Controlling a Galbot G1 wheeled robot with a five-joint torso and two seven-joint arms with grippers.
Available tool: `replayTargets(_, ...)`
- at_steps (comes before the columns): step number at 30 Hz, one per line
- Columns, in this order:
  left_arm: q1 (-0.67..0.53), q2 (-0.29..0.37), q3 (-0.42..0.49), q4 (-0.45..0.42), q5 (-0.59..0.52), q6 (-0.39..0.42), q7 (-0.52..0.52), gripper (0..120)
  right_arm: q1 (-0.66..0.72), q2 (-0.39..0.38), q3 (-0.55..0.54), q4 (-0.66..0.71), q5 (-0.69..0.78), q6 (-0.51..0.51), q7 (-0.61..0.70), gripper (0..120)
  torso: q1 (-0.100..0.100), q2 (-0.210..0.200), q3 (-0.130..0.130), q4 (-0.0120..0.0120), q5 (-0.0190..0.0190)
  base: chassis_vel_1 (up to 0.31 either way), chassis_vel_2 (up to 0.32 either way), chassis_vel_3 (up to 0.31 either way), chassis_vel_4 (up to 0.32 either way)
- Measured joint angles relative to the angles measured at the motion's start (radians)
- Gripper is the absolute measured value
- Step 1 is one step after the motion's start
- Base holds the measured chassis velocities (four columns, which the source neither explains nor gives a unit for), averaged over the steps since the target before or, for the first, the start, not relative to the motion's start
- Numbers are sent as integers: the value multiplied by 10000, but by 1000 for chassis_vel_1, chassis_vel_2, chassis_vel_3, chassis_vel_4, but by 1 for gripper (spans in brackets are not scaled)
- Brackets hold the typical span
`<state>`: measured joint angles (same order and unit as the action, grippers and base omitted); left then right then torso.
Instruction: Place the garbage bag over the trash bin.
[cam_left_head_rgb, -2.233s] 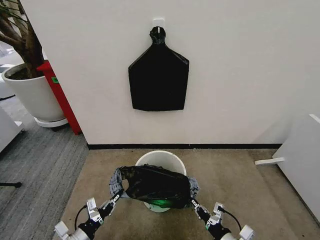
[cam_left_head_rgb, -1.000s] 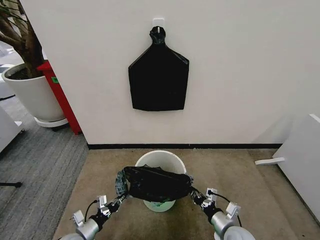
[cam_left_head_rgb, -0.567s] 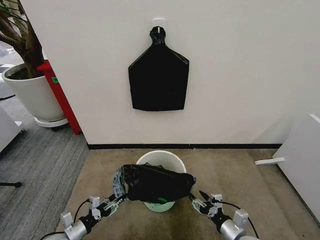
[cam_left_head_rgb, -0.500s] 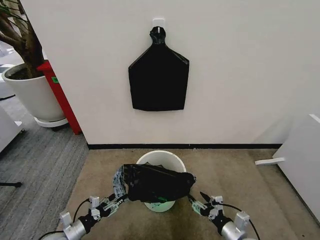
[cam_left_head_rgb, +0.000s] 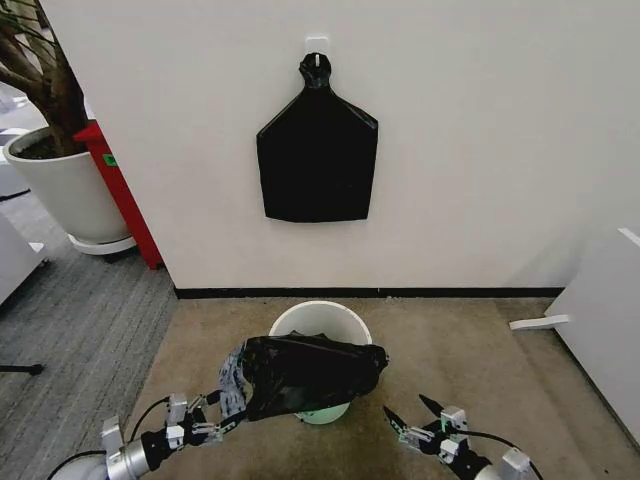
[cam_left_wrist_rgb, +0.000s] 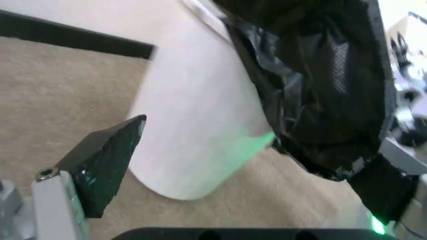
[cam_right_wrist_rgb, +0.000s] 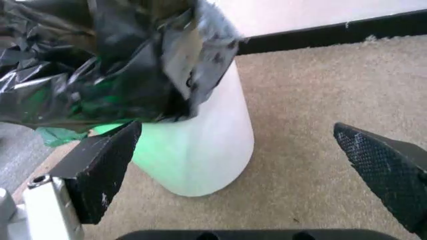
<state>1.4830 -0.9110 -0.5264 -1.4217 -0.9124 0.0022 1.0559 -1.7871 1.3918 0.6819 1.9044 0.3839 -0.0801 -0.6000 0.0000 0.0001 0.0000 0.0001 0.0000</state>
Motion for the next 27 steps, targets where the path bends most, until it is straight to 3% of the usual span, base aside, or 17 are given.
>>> replayTargets(4,-406,-66,114,349,-204,316,-310,100,-391,99,-112,515,145,279,309,100,0,0,0,-2,-1,0,0,0,0)
replayTargets(8,-403,-207,148,130,-99,502,-529,100,-831,-5,-294,1380,310,302,598,100,0,0,1,-4,-3,0,0,0,0)
replayTargets(14,-96,-364,45,-363,104,601,-610,100,-768,-684,-979,3395,405,-684,2249,100,0,0,0,-4,1,0,0,0,0)
replayTargets(17,-66,-288,6,-386,154,598,-558,100,323,-1788,-1585,4183,647,-1776,3661,100,0,0,1,-3,-4,0,0,0,0)
replayTargets(18,-107,-213,-13,-384,159,593,-545,100,1555,-2676,-2179,4342,1218,-2590,4591,100,0,0,1,-3,8,0,0,0,0)
replayTargets(19,-120,-203,-16,-384,159,593,-544,100,1871,-2874,-2347,4342,1414,-2776,4803,100,0,0,1,-1,8,0,0,0,0)
replayTargets(20,-177,-164,-24,-389,165,592,-529,100,3171,-3567,-3092,4107,2203,-3434,5404,100,0,0,2,3,0,0,0,0,0)
replayTargets(21,-177,-164,-24,-389,165,592,-529,100,3171,-3567,-3092,4107,2203,-3434,5404,100,0,0,2,3,0,0,0,0,0)
replayTargets(24,-249,-161,-41,-556,274,645,-482,100,5554,-4286,-4723,3171,2871,-4109,5679,100,0,-1,3,0,3,0,0,0,0)
replayTargets(26,-264,-174,-30,-677,415,676,-452,100,6851,-4210,-5948,2832,3302,-4548,5989,100,0,-1,3,0,-4,0,0,0,0)
replayTargets(27,-264,-174,-30,-677,415,676,-452,100,6851,-4210,-5948,2832,3302,-4548,5989,100,0,-1,3,0,-4,0,0,0,0)
